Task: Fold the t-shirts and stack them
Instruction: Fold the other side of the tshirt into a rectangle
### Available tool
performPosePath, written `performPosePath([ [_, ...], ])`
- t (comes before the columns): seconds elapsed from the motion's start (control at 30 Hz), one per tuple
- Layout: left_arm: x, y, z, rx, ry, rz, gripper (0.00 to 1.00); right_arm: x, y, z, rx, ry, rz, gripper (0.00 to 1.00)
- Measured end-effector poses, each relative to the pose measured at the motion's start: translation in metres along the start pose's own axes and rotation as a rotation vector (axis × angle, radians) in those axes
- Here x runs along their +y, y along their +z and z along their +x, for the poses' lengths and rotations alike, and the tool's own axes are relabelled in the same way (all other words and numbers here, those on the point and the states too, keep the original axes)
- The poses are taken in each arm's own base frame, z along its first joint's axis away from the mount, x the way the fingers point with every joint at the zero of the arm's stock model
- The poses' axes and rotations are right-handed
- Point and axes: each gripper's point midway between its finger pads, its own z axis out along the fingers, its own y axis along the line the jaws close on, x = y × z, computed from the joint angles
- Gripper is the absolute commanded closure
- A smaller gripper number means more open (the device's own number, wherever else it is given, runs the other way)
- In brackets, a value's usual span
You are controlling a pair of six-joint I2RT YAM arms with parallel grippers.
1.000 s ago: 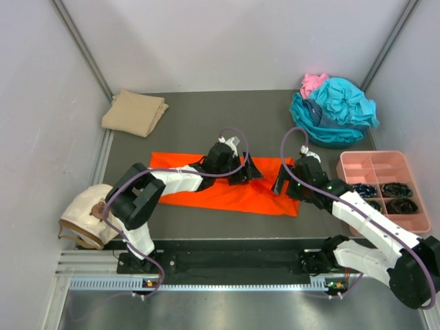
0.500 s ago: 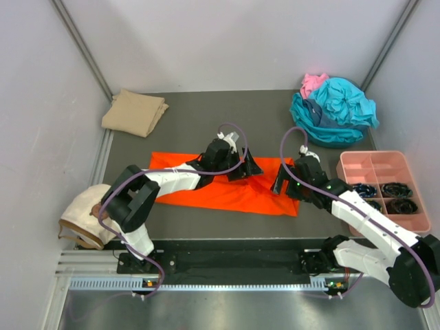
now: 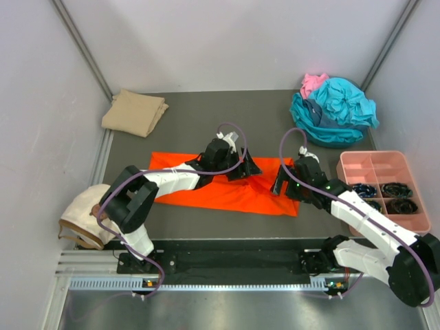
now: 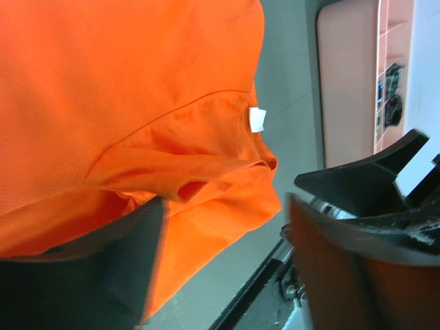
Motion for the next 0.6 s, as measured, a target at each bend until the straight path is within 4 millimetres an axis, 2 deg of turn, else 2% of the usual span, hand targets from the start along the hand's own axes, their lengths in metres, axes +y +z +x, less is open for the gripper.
performPosePath([
  [0.1, -0.0002, 0.0000, -0.0001, -0.001, -0.004, 0.000, 0.56, -0.0005, 0.0002, 0.0006, 0.001, 0.000, 0.001, 0.07],
  [0.17, 0.0002, 0.0000, 0.0001, 0.000, -0.004, -0.001, 0.57, -0.0004, 0.0002, 0.0006, 0.002, 0.000, 0.001, 0.07],
  [0.27, 0.0011, -0.0001, 0.0004, 0.000, -0.003, -0.002, 0.55, -0.0004, 0.0002, 0.0007, 0.002, 0.000, 0.001, 0.07],
  [0.43, 0.0020, -0.0001, 0.0008, 0.000, -0.003, -0.005, 0.42, -0.0004, 0.0002, 0.0007, 0.002, 0.000, 0.001, 0.07],
  [0.6, 0.0071, -0.0001, 0.0027, -0.001, -0.007, -0.020, 0.37, -0.0004, 0.0002, 0.0007, 0.002, 0.000, 0.001, 0.07],
])
